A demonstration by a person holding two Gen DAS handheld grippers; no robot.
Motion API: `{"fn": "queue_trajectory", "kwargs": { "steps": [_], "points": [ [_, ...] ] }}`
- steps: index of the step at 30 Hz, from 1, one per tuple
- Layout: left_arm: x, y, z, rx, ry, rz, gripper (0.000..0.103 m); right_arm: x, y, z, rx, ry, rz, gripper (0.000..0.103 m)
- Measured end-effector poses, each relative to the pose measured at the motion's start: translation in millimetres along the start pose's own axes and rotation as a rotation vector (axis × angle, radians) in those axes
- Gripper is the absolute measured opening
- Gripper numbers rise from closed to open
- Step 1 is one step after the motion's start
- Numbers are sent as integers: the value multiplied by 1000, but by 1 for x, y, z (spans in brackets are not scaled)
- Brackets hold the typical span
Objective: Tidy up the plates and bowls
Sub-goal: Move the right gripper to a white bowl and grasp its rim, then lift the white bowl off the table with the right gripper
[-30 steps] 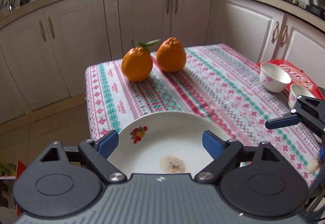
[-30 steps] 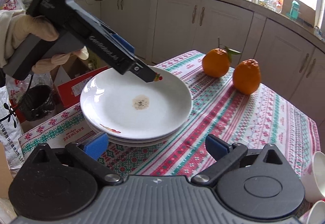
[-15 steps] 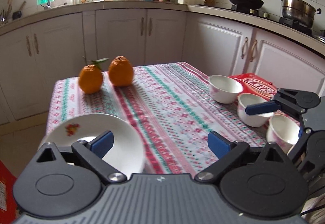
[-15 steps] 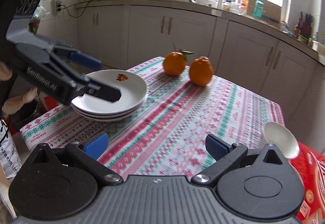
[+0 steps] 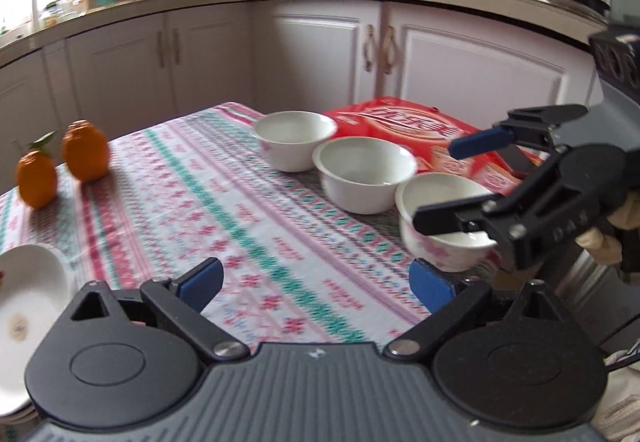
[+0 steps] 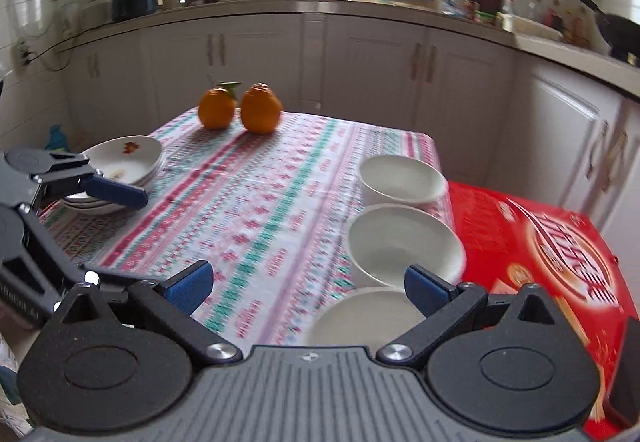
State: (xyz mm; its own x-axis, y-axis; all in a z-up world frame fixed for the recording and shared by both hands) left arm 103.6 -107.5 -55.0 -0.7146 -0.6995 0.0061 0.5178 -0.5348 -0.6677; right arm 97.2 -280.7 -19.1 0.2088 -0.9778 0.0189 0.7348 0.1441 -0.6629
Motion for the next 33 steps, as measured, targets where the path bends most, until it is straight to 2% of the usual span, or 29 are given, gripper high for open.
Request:
{"fn": "queue_trajectory", "kwargs": {
  "steps": [6,12,16,23,33],
  "points": [
    [42,25,2,-2,124,-51,99,36,0,-14,-30,117,2,103],
    [68,47,3,-13,177,-98,97,56,8,-25,-71,185,41,103],
    [77,60,4,-28,162,-129,95,68,11,-29,-92,222,72,100],
    [85,71,8,-39,159,-161,84,80,18,-31,-120,262,105,85],
    [84,77,11,-33,163,-187,80,83,27,-32,-151,263,128,76]
  ]
}}
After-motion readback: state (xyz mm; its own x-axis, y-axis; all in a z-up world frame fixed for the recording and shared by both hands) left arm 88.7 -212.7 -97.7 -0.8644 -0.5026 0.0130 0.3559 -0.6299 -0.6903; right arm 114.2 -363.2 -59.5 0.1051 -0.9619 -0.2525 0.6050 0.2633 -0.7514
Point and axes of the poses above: each gripper's, at about its wrist camera, not at the fingertips, and y roughly the way its jaws point, x to its right, z to its top, the point moved 3 cm from there along y, roughly the way its jaws point, and after that the axes turned 5 degrees about -x, right-handed, at the moved point
